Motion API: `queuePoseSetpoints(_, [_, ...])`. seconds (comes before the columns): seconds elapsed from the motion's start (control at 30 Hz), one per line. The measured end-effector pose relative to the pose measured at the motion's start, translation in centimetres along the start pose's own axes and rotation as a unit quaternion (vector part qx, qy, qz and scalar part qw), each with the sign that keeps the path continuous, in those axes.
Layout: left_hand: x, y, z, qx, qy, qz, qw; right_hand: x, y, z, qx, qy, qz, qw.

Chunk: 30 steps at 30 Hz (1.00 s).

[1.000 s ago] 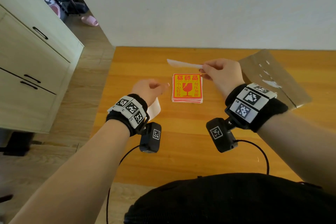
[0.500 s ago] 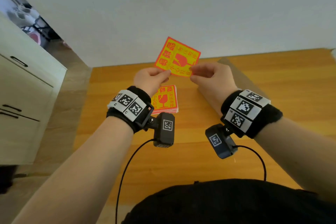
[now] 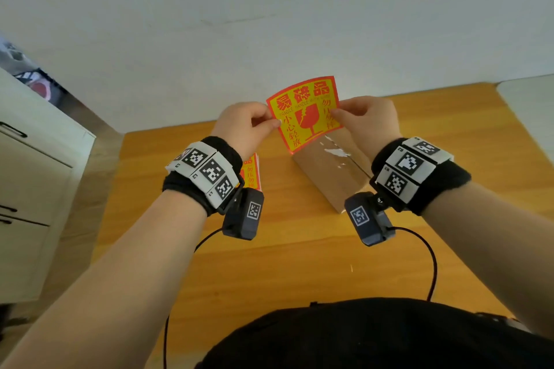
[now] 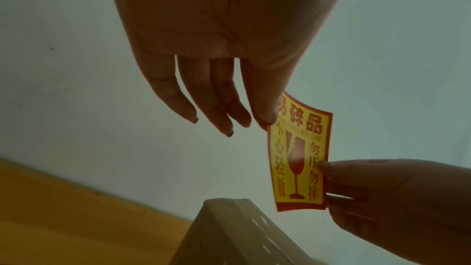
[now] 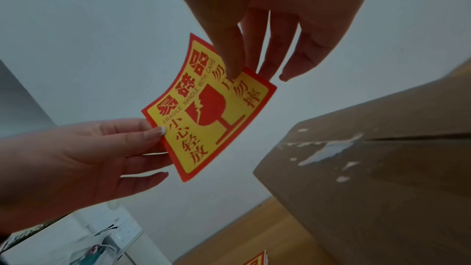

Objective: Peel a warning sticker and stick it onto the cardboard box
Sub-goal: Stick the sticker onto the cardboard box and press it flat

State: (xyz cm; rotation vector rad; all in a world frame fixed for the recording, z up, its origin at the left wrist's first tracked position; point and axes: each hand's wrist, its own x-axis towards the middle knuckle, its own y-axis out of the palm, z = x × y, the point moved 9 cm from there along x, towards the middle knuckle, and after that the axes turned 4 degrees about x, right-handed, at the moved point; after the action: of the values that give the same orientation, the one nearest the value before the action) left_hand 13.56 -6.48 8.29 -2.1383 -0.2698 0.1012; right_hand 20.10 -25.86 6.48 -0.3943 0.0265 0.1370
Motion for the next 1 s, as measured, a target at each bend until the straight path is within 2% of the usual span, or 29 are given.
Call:
queuePoseSetpoints(0.13, [0.0,1.0,-1.4,0.001,-0.003,0.007,1.0,0.4,-1.4,-0.8,-0.023,-0.009,-0.003,1.0])
queuePoseSetpoints(0.23, [0.2,1.4,-1.5,-0.02,-0.032,-0.002,0.999,0.5,-2.1,-1.4,-0.03,-0.008,0.013,0.999])
queuePoseSetpoints(0.37, [0.0,3.3,-1.7,-0.039,-0.07,0.02,0.997,0.5,-2.9,-2.6,-0.035,0.004,0.026,0.999])
queuePoseSetpoints(0.43, [-0.2,4.1,-1.5,-0.059,-0.097,0.019,0.993,0.6,-3.8,-3.5,-0.024,0.021,0.012,0.999])
queuePoseSetpoints(0.53, [-0.8,5.0,-0.7,-0.046,-0.142,0.012,0.989,1.0,-5.9,-5.8,0.031,0.092,-0.021,0.995])
queuePoseSetpoints(0.6, [-1.4,6.5,-1.2,0.024,-0.121,0.052,0.991,1.0,-6.3,-7.5,0.105,0.154,-0.012,0.982])
queuePoseSetpoints(0.67, [-2.4,8.7,-2.0,0.083,-0.111,0.119,0.983,0.5,-5.5,-9.1,0.171,0.208,0.03,0.963])
queuePoseSetpoints(0.73, [-3.6,10.9,-2.2,0.087,-0.147,0.185,0.968,-0.3,-4.0,-10.2,0.224,0.245,0.084,0.94])
queuePoseSetpoints(0.8, [-4.6,12.6,-2.3,0.072,-0.182,0.222,0.955,-0.9,-3.0,-10.9,0.265,0.26,0.12,0.921])
queuePoseSetpoints(0.9, [-5.2,13.9,-2.4,0.069,-0.199,0.23,0.95,-1.4,-2.4,-11.2,0.294,0.266,0.149,0.906])
queuePoseSetpoints(1.0, [-5.3,14.4,-2.4,0.032,-0.201,0.202,0.958,-1.5,-2.5,-11.0,0.319,0.266,0.163,0.895])
